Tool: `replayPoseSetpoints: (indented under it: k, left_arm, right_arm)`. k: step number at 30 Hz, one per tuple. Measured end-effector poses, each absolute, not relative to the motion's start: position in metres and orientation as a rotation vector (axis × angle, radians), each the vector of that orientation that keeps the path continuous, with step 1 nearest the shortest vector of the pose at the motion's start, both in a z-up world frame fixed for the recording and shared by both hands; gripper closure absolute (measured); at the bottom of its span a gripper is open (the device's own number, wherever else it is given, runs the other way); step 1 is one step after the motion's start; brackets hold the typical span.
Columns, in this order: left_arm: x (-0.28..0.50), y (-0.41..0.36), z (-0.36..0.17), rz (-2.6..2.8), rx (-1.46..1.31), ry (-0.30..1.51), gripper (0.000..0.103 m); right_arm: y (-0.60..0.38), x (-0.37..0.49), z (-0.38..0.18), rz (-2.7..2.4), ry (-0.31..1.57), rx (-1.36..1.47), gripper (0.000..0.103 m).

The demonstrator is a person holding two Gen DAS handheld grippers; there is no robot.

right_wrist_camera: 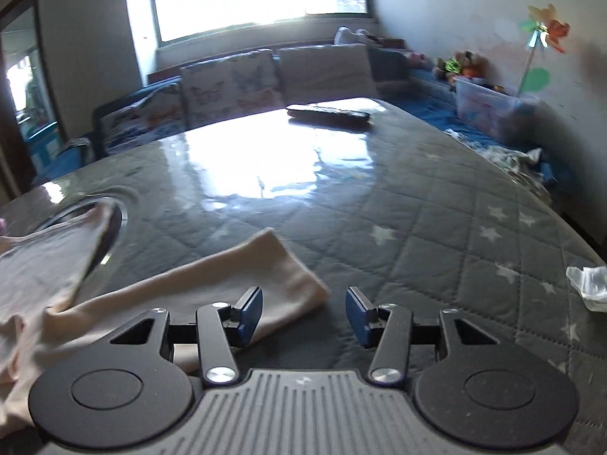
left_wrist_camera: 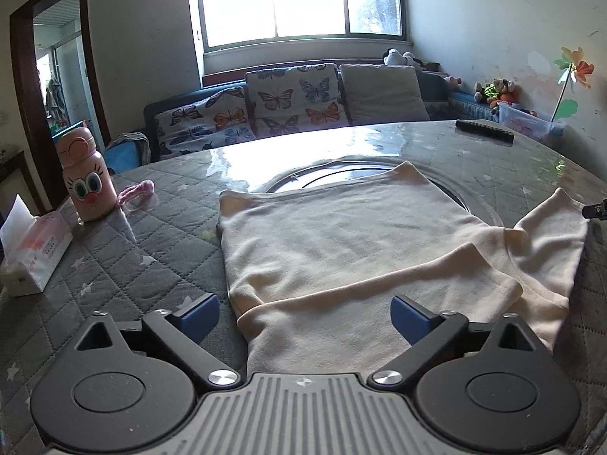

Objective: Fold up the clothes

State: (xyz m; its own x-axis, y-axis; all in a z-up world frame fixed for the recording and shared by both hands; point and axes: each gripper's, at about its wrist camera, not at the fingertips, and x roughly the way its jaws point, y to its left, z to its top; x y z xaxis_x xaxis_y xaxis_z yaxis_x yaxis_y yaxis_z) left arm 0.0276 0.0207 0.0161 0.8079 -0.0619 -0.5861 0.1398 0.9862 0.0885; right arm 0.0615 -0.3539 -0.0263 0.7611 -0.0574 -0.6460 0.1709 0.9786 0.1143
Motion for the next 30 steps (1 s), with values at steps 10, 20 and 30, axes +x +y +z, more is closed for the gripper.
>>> replayPoseSetpoints:
  k: [10, 20, 30]
  left_arm:
    - [0.022, 0.018, 0.018, -0.097, 0.128, 0.616, 0.000]
    - [0.018, 0.024, 0.017, -0.089, 0.128, 0.610, 0.000]
    - [0.006, 0.037, 0.017, -0.071, 0.111, 0.586, 0.000]
  right_arm:
    - [-0.349, 0.071, -0.034, -0.117, 0.660, 0.142, 0.090]
    - [-0.326, 0.056, 0.010, 0.010, 0.568, 0.162, 0.098]
    - [-0.245, 0.042, 0.082, 0.286, 0.469, 0.089, 0.098]
